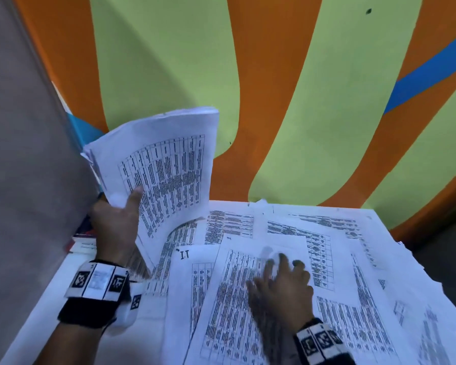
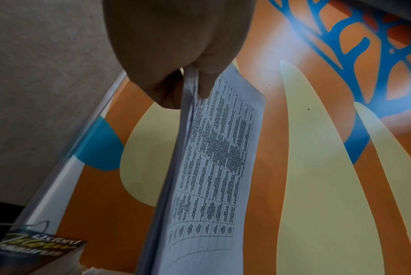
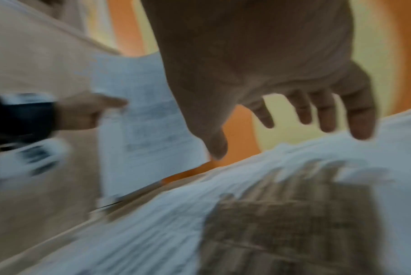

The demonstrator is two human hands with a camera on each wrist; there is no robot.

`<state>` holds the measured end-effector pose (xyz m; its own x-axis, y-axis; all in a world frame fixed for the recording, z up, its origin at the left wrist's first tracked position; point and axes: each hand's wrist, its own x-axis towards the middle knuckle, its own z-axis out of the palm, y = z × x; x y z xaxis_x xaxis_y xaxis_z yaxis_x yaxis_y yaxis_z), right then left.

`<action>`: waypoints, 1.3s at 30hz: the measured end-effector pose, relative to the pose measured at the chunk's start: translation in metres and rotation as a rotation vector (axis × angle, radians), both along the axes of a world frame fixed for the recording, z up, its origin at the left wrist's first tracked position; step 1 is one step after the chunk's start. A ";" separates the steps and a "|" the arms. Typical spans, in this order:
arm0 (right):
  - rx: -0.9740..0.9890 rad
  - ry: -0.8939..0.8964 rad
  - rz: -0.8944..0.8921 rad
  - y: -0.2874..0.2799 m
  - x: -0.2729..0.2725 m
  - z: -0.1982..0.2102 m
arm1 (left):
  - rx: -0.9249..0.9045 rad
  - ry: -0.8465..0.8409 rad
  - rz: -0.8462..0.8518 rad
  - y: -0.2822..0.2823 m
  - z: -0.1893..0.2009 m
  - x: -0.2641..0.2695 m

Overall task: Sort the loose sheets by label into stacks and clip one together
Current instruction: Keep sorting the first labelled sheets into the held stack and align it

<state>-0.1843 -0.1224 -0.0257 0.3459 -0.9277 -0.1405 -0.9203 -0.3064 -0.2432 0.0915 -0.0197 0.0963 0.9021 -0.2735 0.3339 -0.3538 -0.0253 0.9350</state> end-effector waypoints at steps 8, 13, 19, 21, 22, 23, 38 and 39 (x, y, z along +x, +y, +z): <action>0.248 0.038 -0.228 -0.002 -0.003 -0.008 | 0.007 0.013 -0.009 0.001 -0.005 -0.001; 0.300 0.052 -0.303 0.004 -0.015 -0.007 | -0.027 0.020 -0.027 0.001 -0.016 0.006; 0.350 0.084 -0.244 0.010 -0.025 -0.005 | -0.038 0.030 -0.057 0.000 -0.025 0.003; 0.352 0.004 -0.233 0.011 -0.021 -0.005 | -0.016 0.016 -0.057 -0.002 -0.021 -0.003; 0.353 -0.042 -0.224 0.012 -0.020 -0.006 | -0.007 0.018 -0.063 -0.004 -0.022 -0.005; 0.348 -0.102 -0.209 0.013 -0.018 -0.007 | -0.009 0.020 -0.069 -0.005 -0.023 -0.005; 0.298 -0.121 -0.059 0.034 0.027 -0.006 | -0.037 0.030 -0.039 0.008 -0.026 0.016; 0.300 -0.037 -0.061 0.041 0.033 -0.005 | -0.035 0.026 -0.028 0.009 -0.025 0.016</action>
<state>-0.1509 -0.0814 -0.0306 0.3011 -0.8660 -0.3992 -0.9236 -0.1607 -0.3481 0.1075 -0.0108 0.0711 0.9025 -0.2875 0.3206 -0.3297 0.0177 0.9439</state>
